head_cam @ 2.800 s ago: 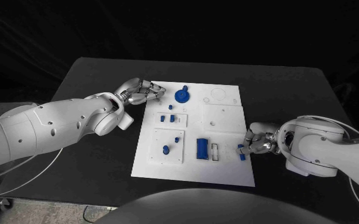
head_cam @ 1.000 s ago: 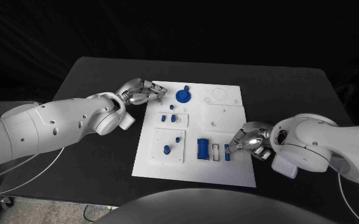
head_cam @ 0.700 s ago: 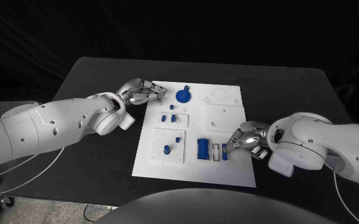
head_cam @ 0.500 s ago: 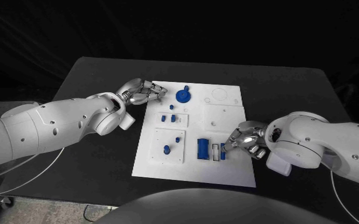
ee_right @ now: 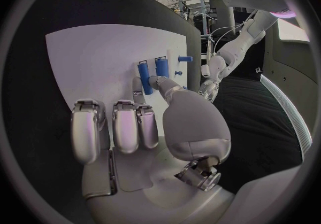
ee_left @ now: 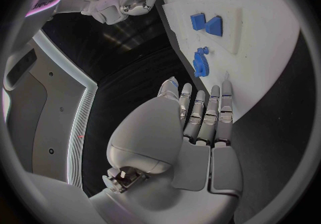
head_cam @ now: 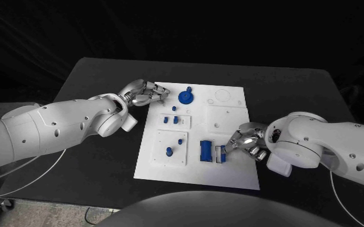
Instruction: Assemble the parts on the task board
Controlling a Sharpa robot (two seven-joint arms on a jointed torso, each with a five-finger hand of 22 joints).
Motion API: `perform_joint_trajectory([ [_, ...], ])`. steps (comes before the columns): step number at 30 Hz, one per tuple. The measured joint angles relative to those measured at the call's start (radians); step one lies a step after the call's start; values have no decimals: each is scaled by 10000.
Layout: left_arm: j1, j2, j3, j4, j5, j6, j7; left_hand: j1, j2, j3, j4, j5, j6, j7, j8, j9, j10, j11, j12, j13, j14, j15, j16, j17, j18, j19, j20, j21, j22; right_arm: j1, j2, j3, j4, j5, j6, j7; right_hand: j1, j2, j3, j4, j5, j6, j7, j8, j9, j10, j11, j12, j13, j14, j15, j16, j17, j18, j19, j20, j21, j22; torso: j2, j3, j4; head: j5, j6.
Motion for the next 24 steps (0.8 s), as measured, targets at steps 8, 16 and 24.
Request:
perform_joint_trajectory([
  [8,0,13,0,-14,1,6,-1,0,0,0,0,0,0,0,0,1,0,0,0,0,0,0,0,0,-91,0,0,0,4,-6,113,-1,-32,0,70,-33,-23,27,-2,22,-120,4,-4,0,-31,0,0,0,0,0,0,0,-1,0,0,0,-1,0,1,0,1,-8,0],
  [16,-1,19,0,-21,2,13,-1,0,0,0,0,0,0,0,0,1,0,0,0,0,0,0,0,0,-91,0,0,0,5,-5,163,1,-72,0,116,-57,-105,30,-29,49,-471,17,-17,4,-60,1,-1,0,-1,0,0,0,-3,0,0,0,-6,-1,0,-4,1,-2,0],
  [24,-2,24,0,-27,3,23,-5,0,0,0,0,0,0,0,0,1,0,0,0,0,0,0,0,0,-88,0,0,0,5,-6,202,2,-100,-80,184,-82,-467,38,-296,316,-1922,-1,1,5,-169,1,-2,0,-1,-12,18,0,-4,0,0,0,-7,-1,-4,-3,3,5,0],
])
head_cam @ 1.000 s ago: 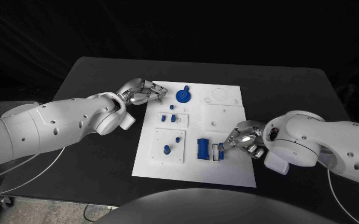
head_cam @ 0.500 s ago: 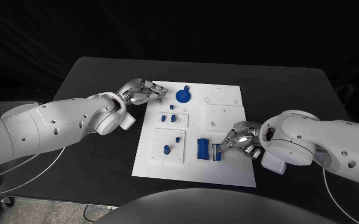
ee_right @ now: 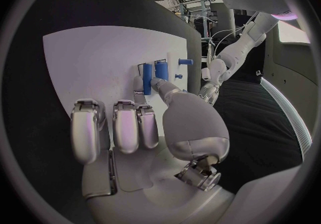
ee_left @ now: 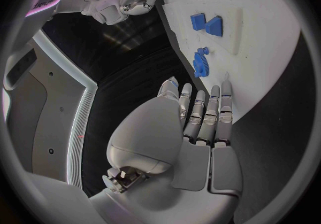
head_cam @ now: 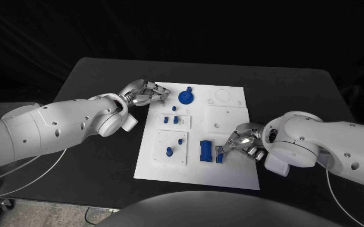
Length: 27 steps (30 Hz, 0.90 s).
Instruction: Assemble the parts on the task board
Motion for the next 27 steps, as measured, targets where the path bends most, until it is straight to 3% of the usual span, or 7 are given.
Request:
perform_joint_trajectory([
  [8,-1,5,1,-6,1,10,-1,0,0,0,0,0,0,0,0,0,0,0,0,0,0,0,0,0,3,0,0,0,1,-6,-3,-3,-17,-160,36,-14,-385,-23,-409,409,-1447,-4,4,-2,-100,0,0,0,8,11,51,0,-1,0,-36,35,0,8,0,2,-1,12,0],
  [20,-5,-6,1,-2,2,23,-2,0,0,0,0,0,0,0,0,-17,0,0,0,0,0,0,0,0,76,0,0,0,-20,-13,-165,-3,78,-268,-59,6,-786,-70,-937,850,-2669,106,-33,271,-74,0,0,0,7,11,51,0,-2,0,1,72,-1,7,4,9,-3,32,0],
  [24,-9,-21,1,14,2,24,-1,0,0,0,0,0,0,0,0,-17,0,0,0,0,0,0,6,0,78,0,0,0,-19,-13,-355,0,196,-241,-227,122,-1259,54,-1276,1342,-3010,168,-95,498,28,0,0,0,7,11,51,0,-3,0,1,72,-1,7,4,11,-3,69,0],
  [25,-11,-28,1,20,3,23,6,1,1,0,0,0,21,21,42,-17,1,1,0,0,0,0,46,0,78,0,0,0,-19,-11,-415,6,231,-219,-272,179,-1487,83,-1403,1605,-3115,214,-141,586,71,0,0,0,7,11,51,0,-3,-1,1,72,-1,7,4,11,-3,78,0],
  [27,-18,-62,-2,56,7,7,37,62,18,0,0,-1,55,55,46,-16,52,52,31,0,4,4,69,0,72,0,0,28,-20,24,-565,16,307,-124,-395,390,-1903,147,-1702,2146,-2837,247,-174,734,153,-9,-55,0,6,11,51,0,-3,-1,1,71,-1,7,-3,10,-9,97,0],
])
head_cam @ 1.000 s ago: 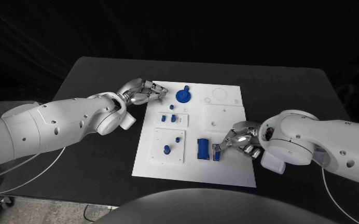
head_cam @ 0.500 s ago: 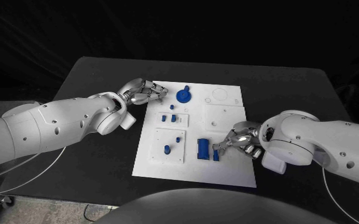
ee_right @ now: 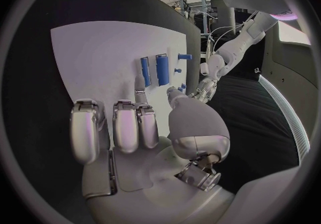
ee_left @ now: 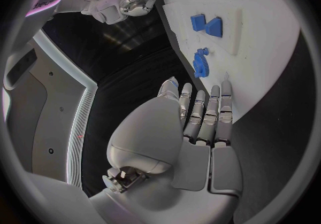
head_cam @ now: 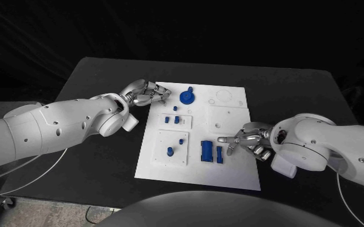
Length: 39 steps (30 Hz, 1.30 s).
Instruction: Assemble the parts on the task board
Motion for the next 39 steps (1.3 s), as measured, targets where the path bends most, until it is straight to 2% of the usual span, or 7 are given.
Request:
perform_joint_trajectory([
  [9,-21,-368,-5,498,215,-465,606,-458,-273,-582,42,-472,0,0,0,-58,21,21,28,0,-144,-144,31,-26,-10,-10,-82,54,-105,418,-338,38,-98,1672,-1165,2589,-2152,587,-2114,336,-476,-278,178,298,172,-691,120,-2660,-33,-1402,140,-4401,-5570,1003,-1779,133,-5342,-183,-150,-2,-61,91,0],
  [13,-19,-601,2,842,470,-781,1154,-1023,-313,-997,25,-1183,-67,-62,0,-80,-199,-87,-37,-3,-845,-529,-237,-26,-9,-597,-115,-288,-346,478,-182,33,-582,3130,-1502,4482,-1271,717,-2586,457,-488,-1797,839,-551,-490,-6739,1508,-9623,-3170,-5844,1701,-8588,-8272,857,-5909,1091,-10576,-2292,-305,6,-125,198,0],
  [17,-12,-687,6,1030,733,-979,1655,-1707,-348,-1247,-1,-1928,-500,-300,-166,-183,-1240,-477,-626,-58,-2809,-948,-1304,-160,-8,-1783,-351,-470,-730,475,78,20,-1150,4486,-1443,6222,-167,454,-2777,403,-488,-3238,693,-1375,-1233,-10226,2608,-12641,-5207,-9787,3027,-11190,-9619,464,-9622,2046,-13491,-4403,-436,10,-187,254,0],
  [23,-12,-619,7,1106,1320,-999,2191,-3148,-1366,-361,23,-2913,-3670,-1327,-346,-914,-3720,-1642,-2609,-268,-5781,-1296,-3466,-559,-318,-5116,-467,-628,-3281,373,330,10,-1768,5689,-1005,8256,981,225,-2734,525,-509,-6710,-805,-1656,-3820,-13459,1239,-14721,-9420,-14190,1891,-14026,-12481,468,-14495,1985,-14446,-12410,-491,11,-251,168,0],
  [31,-18,-377,3,990,2010,-859,2563,-4459,-3342,197,130,-3370,-6329,-2789,-550,-1244,-4773,-2954,-3846,-456,-6200,-1672,-3799,-670,-543,-6528,-93,-996,-6682,133,522,8,-2305,5878,-725,9806,1615,-131,-2495,557,-404,-9294,-2374,-1987,-6178,-14593,-318,-15491,-12521,-14662,539,-14368,-13056,719,-14669,1123,-14467,-13062,-412,25,-182,-21,0],
  [37,-25,-221,0,887,2349,-802,2758,-4642,-3574,26,137,-3370,-6865,-3253,-592,-1276,-4802,-2986,-3925,-459,-6186,-1686,-3799,-672,-543,-6559,-125,-1005,-6874,-106,695,1,-2648,5810,-656,10450,1695,-105,-2469,537,-404,-9702,-2522,-2021,-6547,-14657,-468,-15557,-12941,-14663,479,-14368,-13065,887,-14648,816,-14466,-13071,-342,25,-120,-99,0],
  [39,-30,-210,-3,880,2377,-799,2770,-6766,-3445,440,-563,-3729,-7279,-2878,-769,-1439,-4917,-2709,-4528,-590,-6189,-1942,-3799,-672,-910,-6629,-722,-1076,-7141,-126,709,-10,-2674,5800,-652,10488,-548,-159,-2106,-161,-871,-10057,-2020,-2120,-6711,-14649,-27,-15627,-13036,-14651,678,-14368,-13065,725,-14655,359,-14466,-13071,-339,25,-107,-110,0],
])
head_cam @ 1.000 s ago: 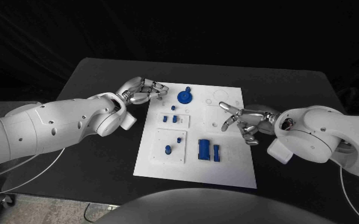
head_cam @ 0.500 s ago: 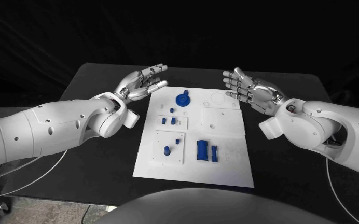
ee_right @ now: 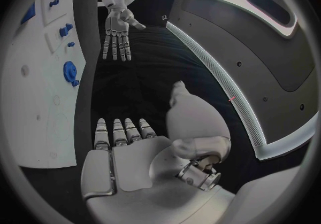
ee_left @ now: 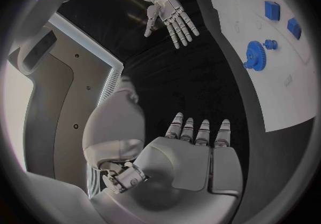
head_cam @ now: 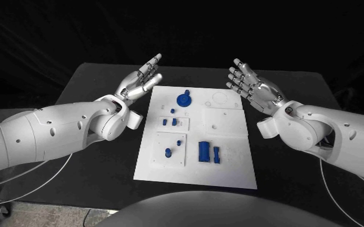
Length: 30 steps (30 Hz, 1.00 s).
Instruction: Assemble the parts on the task board
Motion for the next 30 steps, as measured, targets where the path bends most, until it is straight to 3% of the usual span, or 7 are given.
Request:
perform_joint_trajectory([
  [1,-1,-7,0,0,0,-5,-4,-1454,264,226,-378,-89,-216,216,-48,-35,-29,168,-156,-29,-2,-66,0,0,-440,-14,-339,0,-59,3,-2,0,3,2,-9,-2,-1285,-28,166,-364,-109,-66,238,-16,-28,5,93,-8,-12,-13,58,0,0,-189,-5,-421,0,0,-1,0,0,0,0],
  [3,-20,-13,43,6,2,-31,-33,-3827,739,922,-1019,-134,-900,1002,-52,-49,-35,955,-233,-38,-1,-70,0,0,-651,-19,-910,0,-90,6,-1,25,7,20,-46,-22,-3376,-43,909,-971,-161,-106,696,-17,-45,8,152,-8,-23,-12,57,0,0,-892,-11,-633,0,0,-2,0,-4,0,18],
  [4,-36,-10,84,19,7,-50,-46,-4560,1151,1208,-1223,-134,-1158,1184,-52,-57,-39,1065,-233,-41,-1,-70,0,0,-653,-22,-1100,0,-96,5,9,43,7,27,-71,-29,-4122,-45,980,-1193,-162,-109,1215,-17,-49,8,151,-8,-27,-12,57,0,0,-955,-11,-633,0,0,-6,0,-7,-1,39],
  [6,-74,14,187,66,41,-116,-77,-5791,1641,1370,-1835,-134,-1289,1292,-52,-62,-46,1105,-234,-44,-1,-69,0,1,-655,-21,-1794,0,-100,-4,56,85,2,44,-146,-33,-5216,-47,1015,-1802,-162,-115,1442,-17,-53,8,151,-8,-31,-12,57,0,0,-956,-12,-633,0,1,-19,0,-9,-14,119],
  [11,-276,174,669,355,290,-592,-208,-7515,1724,1395,-2295,-134,-1301,1304,-52,-68,-46,1105,-233,-51,0,-69,0,1,-655,-16,-2066,0,-101,-108,307,277,-15,142,-635,-31,-6779,-47,1027,-2217,-162,-109,1467,-17,-57,8,151,-8,-34,-12,57,0,1,-957,-12,-632,1,2,-103,4,-24,-87,473],
  [21,-795,610,1884,1165,1534,-2771,-709,-8522,1731,1395,-2295,-134,-1301,1304,-52,-68,-46,1104,-233,-55,1,-67,0,3,-653,-16,-2066,0,-100,-406,1121,897,-106,614,-3071,124,-7657,-51,1027,-2217,-162,-109,1466,-17,-56,8,151,-8,-33,-12,56,0,4,-956,-12,-632,1,6,-439,26,-81,-375,1849],
  [30,-937,715,2165,1389,2326,-4115,-1075,-8521,1731,1395,-2294,-134,-1301,1304,-52,-65,-46,1104,-233,-54,2,-66,0,4,-653,-16,-2065,1,-99,-571,1557,1215,-165,1089,-5270,336,-7657,-51,1026,-2216,-161,-110,1467,-17,-54,8,150,-8,-30,-12,56,0,8,-955,-12,-631,1,5,-677,38,-123,-540,2627],
])
